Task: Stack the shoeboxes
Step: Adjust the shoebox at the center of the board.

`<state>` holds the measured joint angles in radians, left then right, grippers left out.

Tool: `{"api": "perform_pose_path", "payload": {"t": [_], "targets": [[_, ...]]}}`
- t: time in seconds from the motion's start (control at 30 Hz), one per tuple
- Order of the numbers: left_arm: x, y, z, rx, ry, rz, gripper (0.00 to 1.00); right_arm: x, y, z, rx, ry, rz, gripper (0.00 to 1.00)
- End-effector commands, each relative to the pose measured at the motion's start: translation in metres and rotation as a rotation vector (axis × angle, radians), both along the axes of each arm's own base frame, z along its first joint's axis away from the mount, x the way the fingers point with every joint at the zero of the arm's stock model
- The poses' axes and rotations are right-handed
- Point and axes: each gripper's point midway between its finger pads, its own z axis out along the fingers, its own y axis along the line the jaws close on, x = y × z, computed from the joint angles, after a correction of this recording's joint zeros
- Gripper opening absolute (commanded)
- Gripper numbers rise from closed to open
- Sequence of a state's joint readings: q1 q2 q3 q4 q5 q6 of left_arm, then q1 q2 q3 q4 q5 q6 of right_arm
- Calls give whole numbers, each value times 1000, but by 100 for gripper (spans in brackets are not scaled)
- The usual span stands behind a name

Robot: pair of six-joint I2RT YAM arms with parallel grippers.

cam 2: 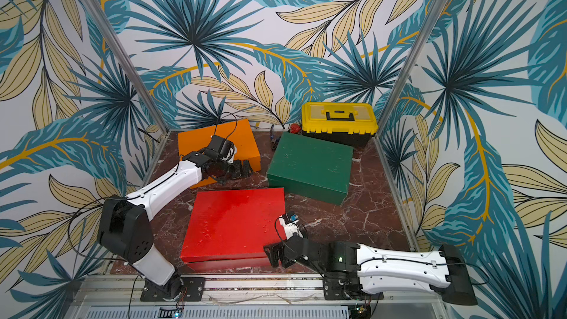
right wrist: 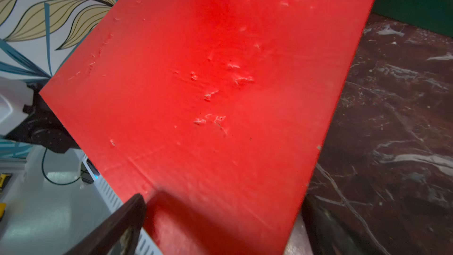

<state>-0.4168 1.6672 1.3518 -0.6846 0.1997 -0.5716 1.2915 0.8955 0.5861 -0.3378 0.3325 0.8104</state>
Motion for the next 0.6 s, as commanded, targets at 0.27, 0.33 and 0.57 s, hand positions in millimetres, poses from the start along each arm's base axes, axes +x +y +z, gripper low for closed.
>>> {"api": "perform_pose_path", "payload": {"t": [0.27,0.33,0.57], "targets": [[17,-12,9,-11,-36,-43,99,27,-17,-12,-131,23,-17,99],[17,-12,9,-7,-42,-53,99,23,-28,6,-125,10,-16,99],[19,-11,5,-19,-28,-70,99,-17,-48,15,-54,52,104,99]]}}
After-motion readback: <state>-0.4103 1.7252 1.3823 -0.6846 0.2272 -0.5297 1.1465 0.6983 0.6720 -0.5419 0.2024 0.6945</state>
